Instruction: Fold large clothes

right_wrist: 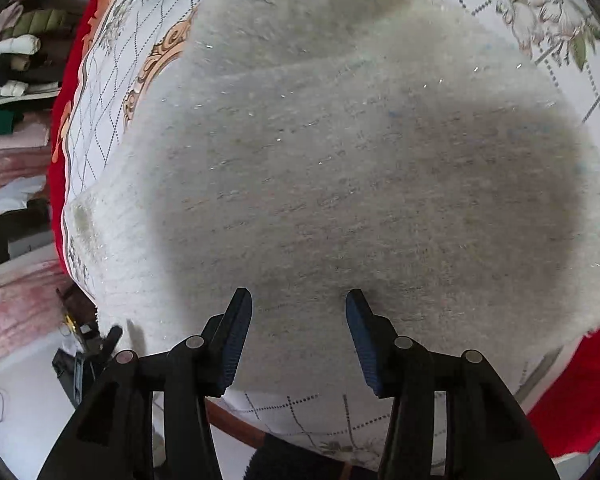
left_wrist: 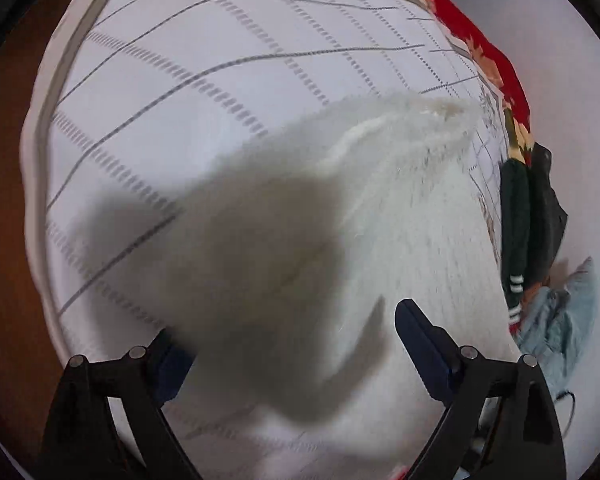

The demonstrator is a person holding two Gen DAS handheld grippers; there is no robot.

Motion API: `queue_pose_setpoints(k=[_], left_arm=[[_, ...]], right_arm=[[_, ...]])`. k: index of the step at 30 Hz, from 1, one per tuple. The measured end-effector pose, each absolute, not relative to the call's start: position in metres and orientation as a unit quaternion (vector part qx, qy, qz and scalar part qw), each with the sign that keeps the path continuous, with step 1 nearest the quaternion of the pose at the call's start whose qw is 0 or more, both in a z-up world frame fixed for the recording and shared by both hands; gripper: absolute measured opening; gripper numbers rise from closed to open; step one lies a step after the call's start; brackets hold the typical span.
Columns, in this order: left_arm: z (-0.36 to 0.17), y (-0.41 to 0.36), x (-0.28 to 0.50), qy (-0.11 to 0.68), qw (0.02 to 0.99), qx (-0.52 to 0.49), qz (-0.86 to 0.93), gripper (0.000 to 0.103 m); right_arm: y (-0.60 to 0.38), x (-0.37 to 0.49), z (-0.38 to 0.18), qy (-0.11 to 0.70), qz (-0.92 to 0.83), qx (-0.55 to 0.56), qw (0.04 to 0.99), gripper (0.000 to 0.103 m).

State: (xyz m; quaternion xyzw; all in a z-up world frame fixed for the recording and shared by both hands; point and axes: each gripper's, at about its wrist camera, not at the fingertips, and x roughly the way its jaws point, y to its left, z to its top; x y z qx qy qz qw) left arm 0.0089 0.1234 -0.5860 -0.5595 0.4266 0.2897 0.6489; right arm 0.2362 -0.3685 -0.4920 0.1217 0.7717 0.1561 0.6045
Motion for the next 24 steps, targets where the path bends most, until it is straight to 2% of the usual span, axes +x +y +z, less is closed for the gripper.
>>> queue_pose_setpoints(k=[1, 2, 3, 4, 10, 14, 16, 18, 20, 21, 24], left_arm=[[-0.583, 0.123, 0.017, 0.426, 0.656, -0.541, 0.307, 0.089], [-0.583, 0.121, 0.021, 0.427, 0.661, -0.525, 0.325, 0.069], [-0.58, 0.12, 0.025, 0.428, 0.664, -0.507, 0.344, 0.034], [-0.574, 0.12, 0.029, 0.422, 0.672, -0.498, 0.348, 0.021], [-0.53, 0.139, 0.019, 0.391, 0.696, -0.486, 0.356, 0.017], [-0.526, 0.15, -0.006, 0.391, 0.704, -0.479, 0.35, 0.017], [-0.541, 0.145, -0.015, 0.402, 0.702, -0.488, 0.327, 0.022], [-0.56, 0.144, -0.014, 0.393, 0.698, -0.522, 0.292, 0.031], [-0.576, 0.139, -0.009, 0.383, 0.697, -0.543, 0.271, 0.049], [-0.582, 0.136, -0.006, 0.379, 0.698, -0.543, 0.273, 0.053], [-0.585, 0.133, 0.003, 0.374, 0.702, -0.528, 0.296, 0.055]], right_arm=[[-0.366, 0.238, -0.497, 0.772, 0.157, 0.121, 0.604, 0.052], [-0.363, 0.238, -0.5, 0.772, 0.159, 0.119, 0.604, 0.052], [-0.359, 0.239, -0.503, 0.772, 0.164, 0.114, 0.604, 0.052], [-0.357, 0.238, -0.503, 0.772, 0.165, 0.109, 0.604, 0.052], [-0.337, 0.242, -0.478, 0.763, 0.192, 0.111, 0.607, 0.052], [-0.298, 0.247, -0.481, 0.762, 0.217, 0.074, 0.605, 0.051], [-0.276, 0.246, -0.515, 0.783, 0.195, 0.032, 0.59, 0.052], [-0.267, 0.247, -0.537, 0.787, 0.17, 0.02, 0.592, 0.054], [-0.26, 0.25, -0.535, 0.796, 0.151, 0.007, 0.586, 0.054], [-0.26, 0.25, -0.534, 0.798, 0.153, 0.004, 0.582, 0.054], [-0.272, 0.248, -0.522, 0.793, 0.198, 0.027, 0.576, 0.059]])
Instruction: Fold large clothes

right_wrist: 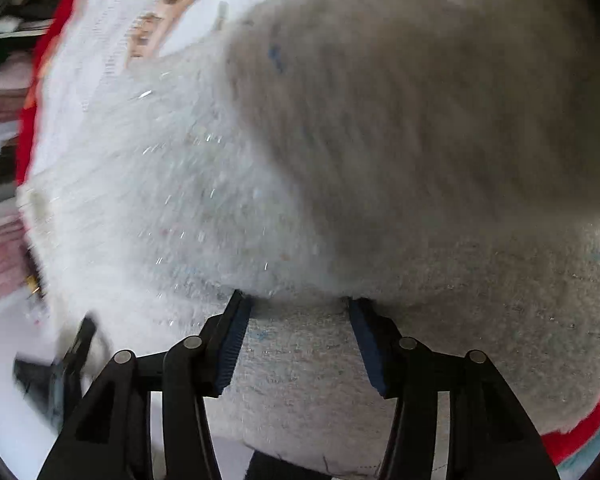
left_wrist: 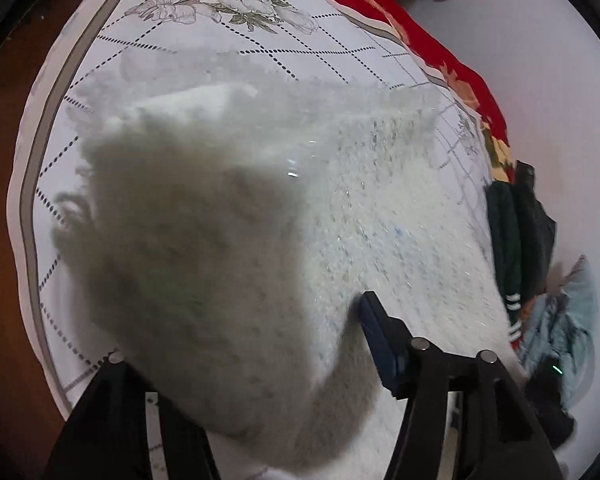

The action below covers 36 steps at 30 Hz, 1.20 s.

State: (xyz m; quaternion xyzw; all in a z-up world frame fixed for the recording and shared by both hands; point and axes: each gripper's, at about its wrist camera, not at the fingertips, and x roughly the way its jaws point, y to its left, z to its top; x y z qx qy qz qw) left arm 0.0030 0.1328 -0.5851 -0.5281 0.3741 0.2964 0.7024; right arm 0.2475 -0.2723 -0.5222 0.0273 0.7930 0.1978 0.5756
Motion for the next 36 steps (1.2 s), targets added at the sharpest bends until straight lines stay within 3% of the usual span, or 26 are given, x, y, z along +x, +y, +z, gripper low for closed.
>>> queue_pose_setpoints(k=[1, 2, 3, 5, 9, 13, 21, 28, 36], left_arm=[[-0.582, 0.132, 0.005, 0.364, 0.705, -0.524, 0.31, 0.055], [-0.578, 0.131, 0.006, 0.362, 0.708, -0.516, 0.319, 0.042], [-0.574, 0.131, 0.009, 0.364, 0.712, -0.504, 0.328, 0.018], [-0.563, 0.133, 0.014, 0.366, 0.725, -0.48, 0.333, 0.015], [-0.533, 0.135, 0.024, 0.364, 0.754, -0.428, 0.34, 0.013], [-0.49, 0.128, 0.039, 0.356, 0.797, -0.352, 0.339, 0.013], [-0.408, -0.006, 0.097, 0.356, 0.917, -0.049, 0.175, 0.013], [-0.443, -0.153, 0.101, 0.374, 0.921, 0.09, -0.06, 0.012], [-0.532, -0.194, 0.091, 0.442, 0.868, 0.167, -0.152, 0.013]], right_arm=[[-0.279, 0.246, -0.516, 0.789, 0.216, 0.04, 0.574, 0.06], [-0.29, 0.244, -0.506, 0.784, 0.23, 0.055, 0.575, 0.06], [-0.305, 0.242, -0.494, 0.776, 0.234, 0.067, 0.582, 0.06], [-0.337, 0.236, -0.468, 0.754, 0.219, 0.075, 0.615, 0.06], [-0.412, 0.223, -0.443, 0.734, 0.14, 0.064, 0.662, 0.061], [-0.448, 0.216, -0.487, 0.765, 0.104, 0.077, 0.63, 0.061], [-0.454, 0.201, -0.544, 0.787, 0.118, 0.126, 0.593, 0.064], [-0.489, 0.196, -0.561, 0.789, 0.142, 0.172, 0.573, 0.064], [-0.556, 0.199, -0.565, 0.8, 0.164, 0.214, 0.536, 0.058]])
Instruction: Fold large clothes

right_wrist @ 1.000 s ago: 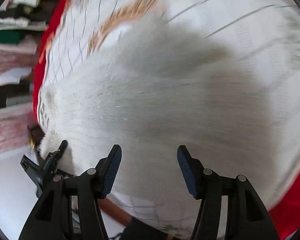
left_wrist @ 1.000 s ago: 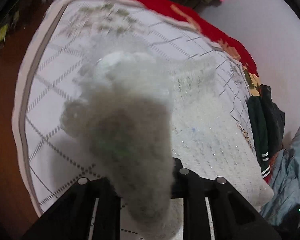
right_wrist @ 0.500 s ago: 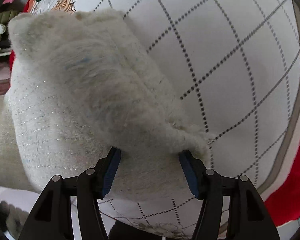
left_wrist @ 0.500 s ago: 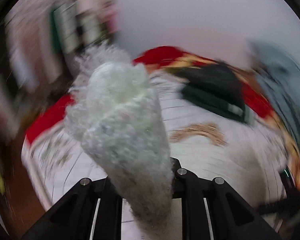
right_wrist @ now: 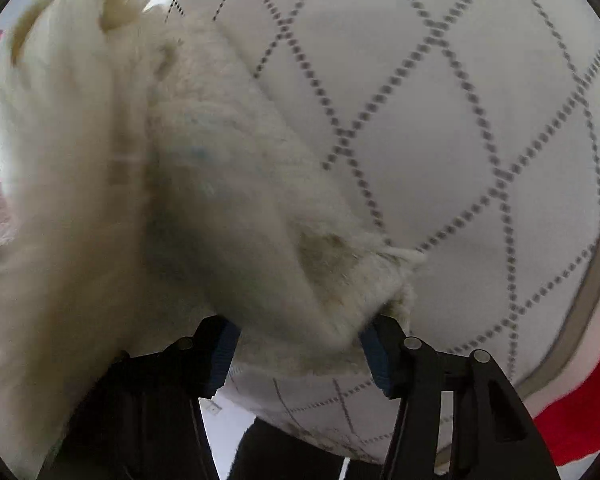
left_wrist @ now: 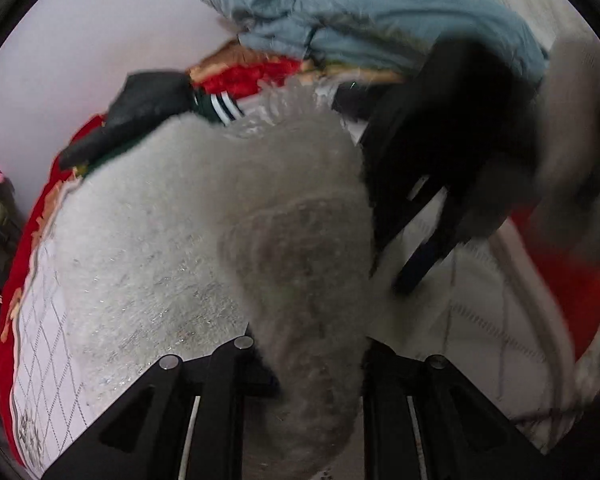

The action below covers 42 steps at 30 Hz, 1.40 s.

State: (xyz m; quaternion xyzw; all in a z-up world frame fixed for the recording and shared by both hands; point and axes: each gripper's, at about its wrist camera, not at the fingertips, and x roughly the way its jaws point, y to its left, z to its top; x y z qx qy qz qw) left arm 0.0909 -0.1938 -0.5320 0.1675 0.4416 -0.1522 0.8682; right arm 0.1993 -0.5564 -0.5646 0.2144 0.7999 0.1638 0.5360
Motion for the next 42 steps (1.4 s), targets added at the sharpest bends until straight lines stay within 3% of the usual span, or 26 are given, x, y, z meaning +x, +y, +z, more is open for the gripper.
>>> queue_pose_setpoints(k=[2, 3, 6, 7, 9, 10, 15, 21, 22, 23, 24, 25, 28, 31, 35, 38, 40, 42], left_arm=[[-0.533, -0.189, 0.091, 0.444, 0.865, 0.181, -0.149, 0.016], [-0.532, -0.189, 0.089, 0.445, 0.864, 0.189, -0.144, 0.022], [-0.52, -0.189, 0.087, 0.46, 0.856, 0.194, -0.133, 0.03], [-0.515, -0.184, 0.085, 0.467, 0.857, 0.175, -0.133, 0.041], [-0.504, -0.18, 0.085, 0.475, 0.856, 0.146, -0.141, 0.087], [-0.499, -0.178, 0.083, 0.478, 0.857, 0.133, -0.138, 0.094], [-0.481, -0.149, 0.068, 0.501, 0.856, 0.073, -0.106, 0.096], [-0.473, -0.105, 0.061, 0.533, 0.846, 0.009, 0.002, 0.096], [-0.474, -0.1, 0.065, 0.536, 0.844, -0.001, 0.012, 0.096], [-0.476, -0.091, 0.068, 0.542, 0.84, -0.012, 0.029, 0.096], [-0.479, -0.084, 0.07, 0.548, 0.835, -0.019, 0.047, 0.096], [-0.482, -0.075, 0.073, 0.555, 0.829, -0.028, 0.063, 0.096], [-0.484, -0.062, 0.082, 0.559, 0.823, -0.044, 0.093, 0.096], [-0.486, -0.055, 0.089, 0.556, 0.821, -0.056, 0.112, 0.096], [-0.509, -0.059, 0.108, 0.58, 0.806, -0.044, 0.115, 0.096], [-0.529, -0.063, 0.121, 0.6, 0.791, -0.037, 0.114, 0.096], [-0.533, -0.061, 0.124, 0.606, 0.785, -0.025, 0.126, 0.096], [-0.533, -0.056, 0.126, 0.605, 0.786, -0.032, 0.125, 0.096]], right_arm=[[-0.579, 0.197, -0.559, 0.799, 0.16, 0.237, 0.528, 0.058], [-0.588, 0.196, -0.555, 0.796, 0.157, 0.244, 0.531, 0.059], [-0.623, 0.198, -0.529, 0.777, 0.13, 0.248, 0.564, 0.069], [-0.634, 0.2, -0.519, 0.765, 0.127, 0.261, 0.575, 0.069], [-0.648, 0.202, -0.503, 0.747, 0.135, 0.29, 0.582, 0.069], [-0.651, 0.204, -0.497, 0.74, 0.143, 0.3, 0.585, 0.069], [-0.617, 0.21, -0.481, 0.725, 0.213, 0.323, 0.57, 0.079], [-0.51, 0.188, -0.502, 0.75, 0.262, 0.304, 0.526, 0.079], [-0.499, 0.18, -0.51, 0.754, 0.262, 0.297, 0.524, 0.071], [-0.489, 0.176, -0.516, 0.757, 0.263, 0.284, 0.526, 0.057], [-0.481, 0.171, -0.516, 0.758, 0.267, 0.268, 0.531, 0.031], [-0.478, 0.169, -0.516, 0.754, 0.268, 0.271, 0.536, 0.026], [-0.484, 0.162, -0.49, 0.723, 0.245, 0.288, 0.578, 0.024], [-0.506, 0.154, -0.492, 0.718, 0.183, 0.295, 0.603, 0.023], [-0.523, 0.153, -0.563, 0.753, 0.105, 0.293, 0.58, 0.025], [-0.524, 0.157, -0.561, 0.762, 0.103, 0.292, 0.569, 0.029], [-0.523, 0.163, -0.545, 0.769, 0.113, 0.27, 0.568, 0.051], [-0.516, 0.169, -0.52, 0.769, 0.106, 0.232, 0.586, 0.058]])
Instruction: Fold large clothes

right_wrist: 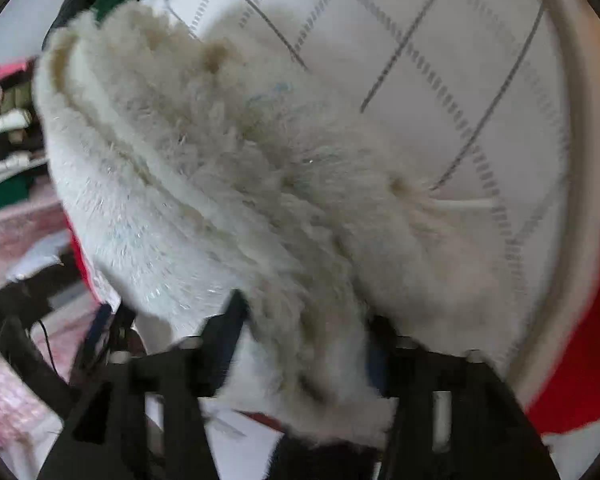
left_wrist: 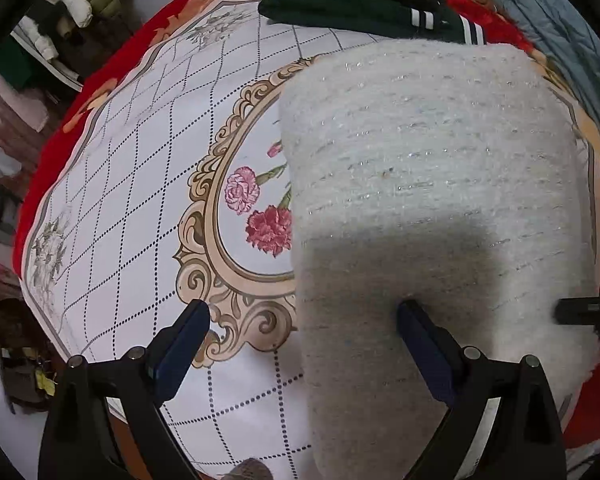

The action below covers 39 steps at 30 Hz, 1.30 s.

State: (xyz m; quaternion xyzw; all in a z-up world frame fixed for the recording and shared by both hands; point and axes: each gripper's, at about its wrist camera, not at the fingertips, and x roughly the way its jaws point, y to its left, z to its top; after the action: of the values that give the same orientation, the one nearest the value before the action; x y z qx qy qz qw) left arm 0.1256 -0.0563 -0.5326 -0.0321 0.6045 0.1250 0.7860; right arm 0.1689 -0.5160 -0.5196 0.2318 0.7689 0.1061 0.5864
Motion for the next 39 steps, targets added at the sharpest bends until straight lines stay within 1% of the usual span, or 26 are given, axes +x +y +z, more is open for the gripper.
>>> queue_pose_setpoints(k=[4, 6, 8, 9, 10, 11, 12, 13, 15, 16, 18, 22, 25, 27, 28, 29, 31, 33, 35, 39], left_arm=[[-0.534, -0.052, 0.126, 0.608, 0.783, -0.032, 0.126, 0.096], [-0.533, -0.052, 0.126, 0.608, 0.784, -0.031, 0.124, 0.096], [-0.534, -0.052, 0.127, 0.609, 0.783, -0.031, 0.126, 0.096], [-0.534, -0.052, 0.128, 0.609, 0.782, -0.031, 0.126, 0.096], [-0.535, -0.051, 0.128, 0.611, 0.781, -0.036, 0.127, 0.096], [-0.535, -0.05, 0.128, 0.612, 0.78, -0.04, 0.128, 0.096], [-0.536, -0.049, 0.128, 0.613, 0.779, -0.044, 0.128, 0.096], [-0.537, -0.048, 0.128, 0.615, 0.777, -0.051, 0.125, 0.096], [-0.539, -0.047, 0.128, 0.618, 0.774, -0.061, 0.122, 0.096], [-0.54, -0.048, 0.129, 0.617, 0.775, -0.059, 0.123, 0.096], [-0.539, -0.05, 0.131, 0.617, 0.775, -0.053, 0.124, 0.096], [-0.53, -0.049, 0.137, 0.614, 0.776, -0.062, 0.131, 0.096], [-0.522, -0.044, 0.144, 0.604, 0.781, -0.078, 0.137, 0.096], [-0.526, -0.041, 0.153, 0.606, 0.778, -0.083, 0.143, 0.096], [-0.53, -0.04, 0.158, 0.61, 0.774, -0.087, 0.142, 0.096], [-0.537, -0.041, 0.164, 0.614, 0.772, -0.089, 0.139, 0.098], [-0.546, -0.044, 0.171, 0.62, 0.768, -0.086, 0.134, 0.098], [-0.549, -0.047, 0.175, 0.619, 0.77, -0.077, 0.131, 0.098], [-0.546, -0.047, 0.176, 0.619, 0.772, -0.067, 0.129, 0.098], [-0.538, -0.037, 0.172, 0.619, 0.769, -0.093, 0.126, 0.098]], right_arm=[[-0.506, 0.175, -0.458, 0.72, 0.106, 0.136, 0.673, 0.058], [-0.495, 0.177, -0.432, 0.698, 0.118, 0.12, 0.696, 0.058], [-0.465, 0.183, -0.421, 0.683, 0.148, 0.109, 0.707, 0.056], [-0.459, 0.187, -0.423, 0.683, 0.161, 0.104, 0.705, 0.05], [-0.446, 0.186, -0.432, 0.688, 0.168, 0.103, 0.699, 0.041], [-0.43, 0.187, -0.447, 0.698, 0.168, 0.105, 0.688, 0.038], [-0.417, 0.188, -0.467, 0.713, 0.159, 0.094, 0.676, 0.033], [-0.411, 0.194, -0.487, 0.72, 0.146, 0.078, 0.674, 0.023], [-0.399, 0.199, -0.518, 0.728, 0.125, 0.053, 0.672, 0.021], [-0.397, 0.203, -0.523, 0.726, 0.116, 0.052, 0.676, 0.021], [-0.39, 0.208, -0.523, 0.735, 0.11, 0.043, 0.668, 0.021], [-0.393, 0.215, -0.513, 0.744, 0.114, 0.06, 0.656, 0.021], [-0.401, 0.216, -0.503, 0.747, 0.125, 0.087, 0.647, 0.021], [-0.406, 0.216, -0.496, 0.746, 0.132, 0.099, 0.646, 0.021], [-0.408, 0.213, -0.497, 0.746, 0.134, 0.097, 0.645, 0.021], [-0.406, 0.212, -0.502, 0.747, 0.134, 0.091, 0.645, 0.021], [-0.411, 0.211, -0.511, 0.748, 0.13, 0.085, 0.645, 0.019], [-0.422, 0.206, -0.525, 0.75, 0.123, 0.081, 0.645, 0.019], [-0.412, 0.208, -0.523, 0.755, 0.117, 0.081, 0.64, 0.019], [-0.429, 0.215, -0.5, 0.753, 0.147, 0.125, 0.629, 0.025]])
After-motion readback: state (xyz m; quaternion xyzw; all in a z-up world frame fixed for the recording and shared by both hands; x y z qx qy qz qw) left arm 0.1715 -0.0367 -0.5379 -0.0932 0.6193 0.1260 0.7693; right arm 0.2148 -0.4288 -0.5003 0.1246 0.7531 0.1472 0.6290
